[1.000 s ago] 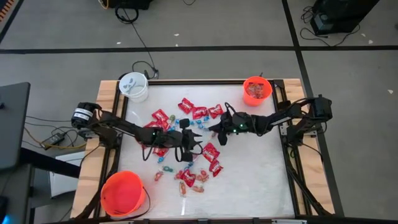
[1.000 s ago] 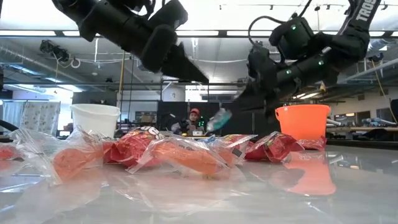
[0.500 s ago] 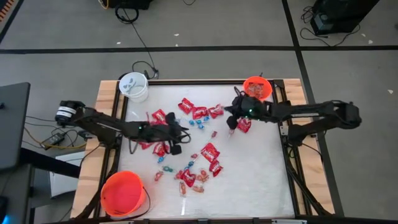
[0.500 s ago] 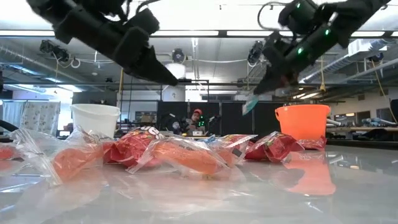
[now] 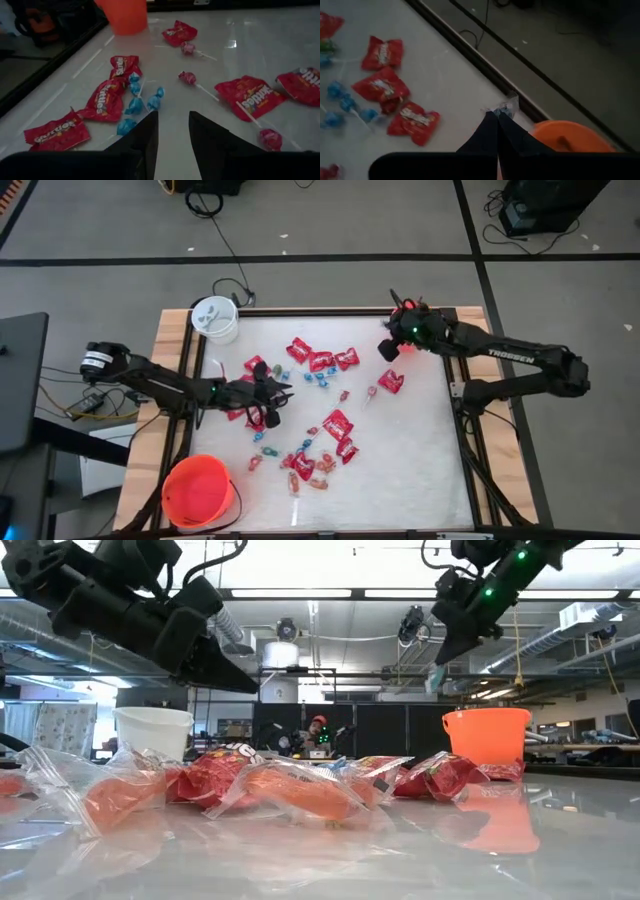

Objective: Sort candy by brand, put in halloween buckets
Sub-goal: Put the top blue gummy into the top orange bucket

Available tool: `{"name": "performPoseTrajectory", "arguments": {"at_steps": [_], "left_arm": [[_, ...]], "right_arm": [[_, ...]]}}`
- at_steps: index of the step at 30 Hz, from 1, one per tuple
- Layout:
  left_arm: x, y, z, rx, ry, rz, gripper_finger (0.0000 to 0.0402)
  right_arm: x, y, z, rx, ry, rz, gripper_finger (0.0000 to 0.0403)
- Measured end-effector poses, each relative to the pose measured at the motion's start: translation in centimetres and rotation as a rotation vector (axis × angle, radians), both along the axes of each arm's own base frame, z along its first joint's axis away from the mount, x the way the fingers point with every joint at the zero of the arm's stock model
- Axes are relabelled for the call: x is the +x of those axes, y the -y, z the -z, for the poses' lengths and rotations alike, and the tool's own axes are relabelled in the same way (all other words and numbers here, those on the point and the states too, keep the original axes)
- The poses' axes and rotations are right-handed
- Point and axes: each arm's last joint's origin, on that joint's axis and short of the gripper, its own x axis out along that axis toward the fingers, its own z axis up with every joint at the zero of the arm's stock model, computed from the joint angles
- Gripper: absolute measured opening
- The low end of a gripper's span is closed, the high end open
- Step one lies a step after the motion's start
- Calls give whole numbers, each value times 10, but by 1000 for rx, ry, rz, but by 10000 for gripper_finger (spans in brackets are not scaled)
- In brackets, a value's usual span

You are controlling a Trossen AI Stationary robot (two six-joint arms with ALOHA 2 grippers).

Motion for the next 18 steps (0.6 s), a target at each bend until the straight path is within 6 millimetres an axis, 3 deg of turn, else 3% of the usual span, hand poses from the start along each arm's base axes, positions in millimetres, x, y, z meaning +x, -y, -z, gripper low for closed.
{"name": "performPoseTrajectory", "arguments": {"at_steps": [7, 13, 18], "left_arm": [[0, 0, 2, 0, -11, -14, 115], [0, -1, 0, -16, 20, -48, 115], [0, -2, -2, -12, 36, -78, 115]], "right_arm": [[-3, -5, -9, -36, -75, -71, 3], [-4, -8, -5, 26, -107, -114, 3], [-10, 0, -4, -61, -187, 18, 3]]}}
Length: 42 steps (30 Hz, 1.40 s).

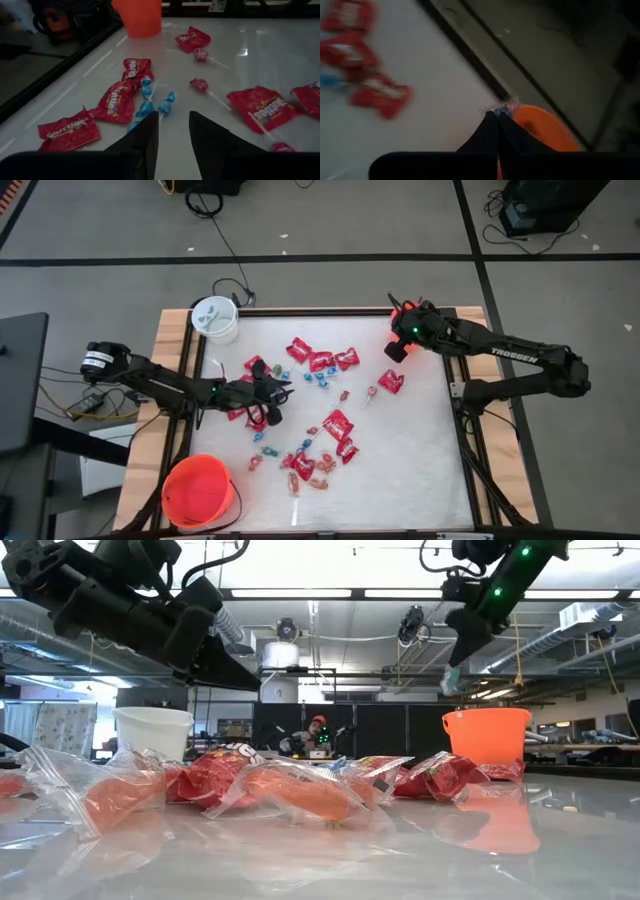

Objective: Sort candy by brand, put in halloween buckets
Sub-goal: Put the top blue gummy into the top orange bucket, then put the left red gummy into the top orange bucket

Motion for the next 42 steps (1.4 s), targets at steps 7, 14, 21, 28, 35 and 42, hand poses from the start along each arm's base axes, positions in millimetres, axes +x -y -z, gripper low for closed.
{"name": "performPoseTrajectory", "arguments": {"at_steps": [7, 14, 21, 28, 35, 42], "left_arm": [[-3, -1, 4, 23, -18, -7, 115], [-3, -8, 4, 27, -17, -41, 115], [-3, -10, 5, -1, -7, -65, 115], [-4, -12, 7, -10, -27, -78, 115], [1, -19, 3, -54, -123, -127, 115], [19, -15, -34, -62, -265, -122, 115]], "right_arm": [[-13, 18, 3, 30, -51, 50, 3], [-41, 46, 14, 130, -68, 249, 2], [-51, 71, 45, 347, -17, 206, 12], [-50, 92, 62, 404, 44, 188, 74], [-52, 87, 39, 326, 134, 191, 137], [-58, 59, -3, 152, 264, 130, 148]]}}
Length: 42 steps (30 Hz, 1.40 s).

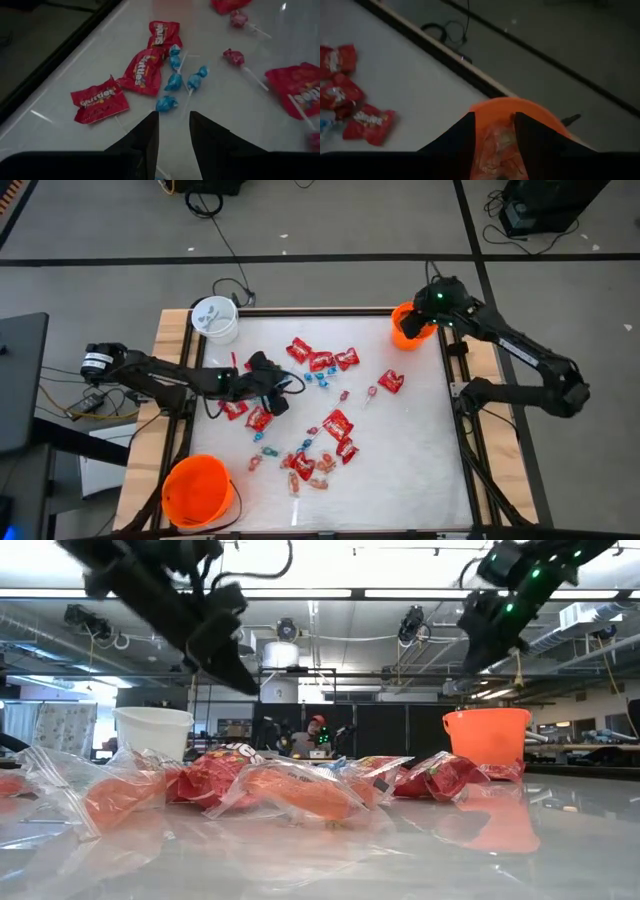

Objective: Sort candy by brand, put in halloween buckets
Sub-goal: Put the left red gummy into the top orange bucket

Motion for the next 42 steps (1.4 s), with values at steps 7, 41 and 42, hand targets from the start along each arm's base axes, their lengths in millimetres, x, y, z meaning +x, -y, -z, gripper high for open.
{"name": "performPoseTrajectory", "arguments": {"at_steps": [7, 41, 42], "left_arm": [[0, 7, -21, -109, -179, 83, 115], [-42, 150, 55, -856, -475, -99, 107], [-40, 151, 58, -850, -475, -98, 118]], "right_arm": [[4, -35, -11, 33, 203, -178, 147], [50, -89, 29, -14, 430, -548, 147], [50, -89, 30, -13, 429, -547, 147]]}}
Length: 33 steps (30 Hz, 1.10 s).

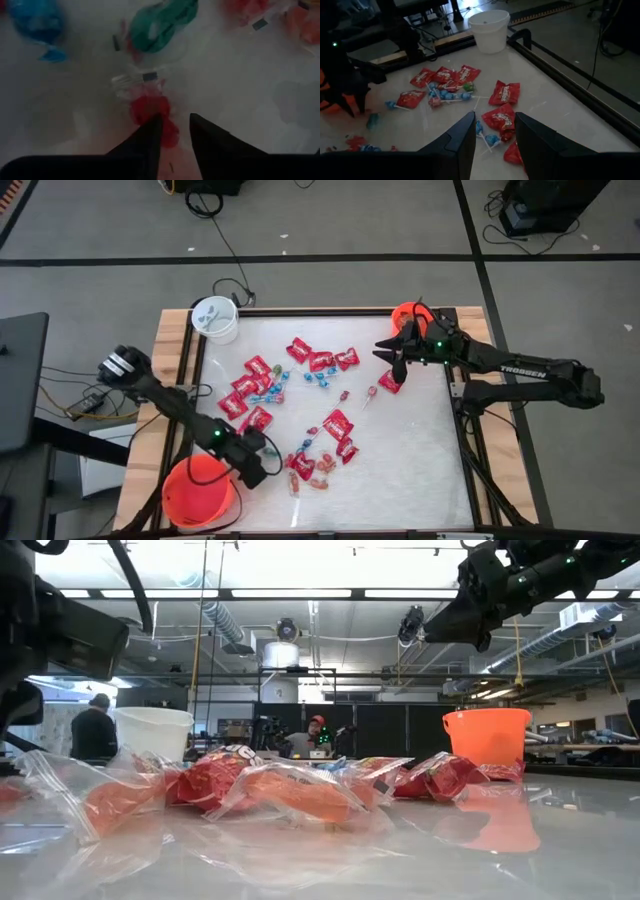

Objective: Sort candy by brand, put in halloween buckets
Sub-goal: Put the left red gummy into the top orange bucket

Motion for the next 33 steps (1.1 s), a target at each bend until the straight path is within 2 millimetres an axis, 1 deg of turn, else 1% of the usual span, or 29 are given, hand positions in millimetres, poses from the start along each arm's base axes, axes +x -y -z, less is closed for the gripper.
{"name": "performPoseTrajectory", "arguments": {"at_steps": [2, 4, 6, 7, 8, 10, 13, 14, 15, 18, 22, 24, 28, 30, 33], "left_arm": [[3, 2, 4, 11, 13, 15, 140], [5, 3, 8, 26, 23, 41, 154], [6, 1, 10, 40, 10, 34, 155], [6, -1, 11, 48, -2, 29, 149], [5, -3, 11, 60, -17, 24, 138], [4, -8, 12, 88, -50, 13, 103], [5, -14, 10, 86, -52, 23, 29], [6, -16, 9, 83, -42, 25, 17], [9, -17, 6, 83, -23, 22, 14], [16, -24, -8, 161, 74, 31, 13], [32, -29, -46, 224, 268, 129, 4], [39, -34, -63, 268, 326, 169, 4], [54, -49, -95, 351, 449, 141, 4], [60, -54, -104, 372, 481, 170, 4], [70, -62, -109, 356, 539, 252, 4]], "right_arm": [[0, 0, 0, -1, 1, 0, 147], [0, 0, 0, -1, 1, 0, 147], [0, 0, 0, -1, 1, 0, 147], [0, 0, 0, -4, 1, -1, 147], [0, 0, 0, -7, -1, -3, 147], [0, 0, 0, -15, -3, -6, 147], [0, 0, 0, -15, -1, -6, 147], [1, 0, -1, -15, 8, -6, 147], [2, 0, -1, -10, 20, -4, 147], [13, 0, 1, 8, 51, -4, 146], [36, -3, 10, 24, 82, -67, 146], [48, -6, 17, 24, 86, -141, 146], [76, -17, 28, 12, 194, -361, 146], [91, -26, 33, -23, 272, -449, 147], [106, -35, 44, -78, 350, -471, 147]]}}
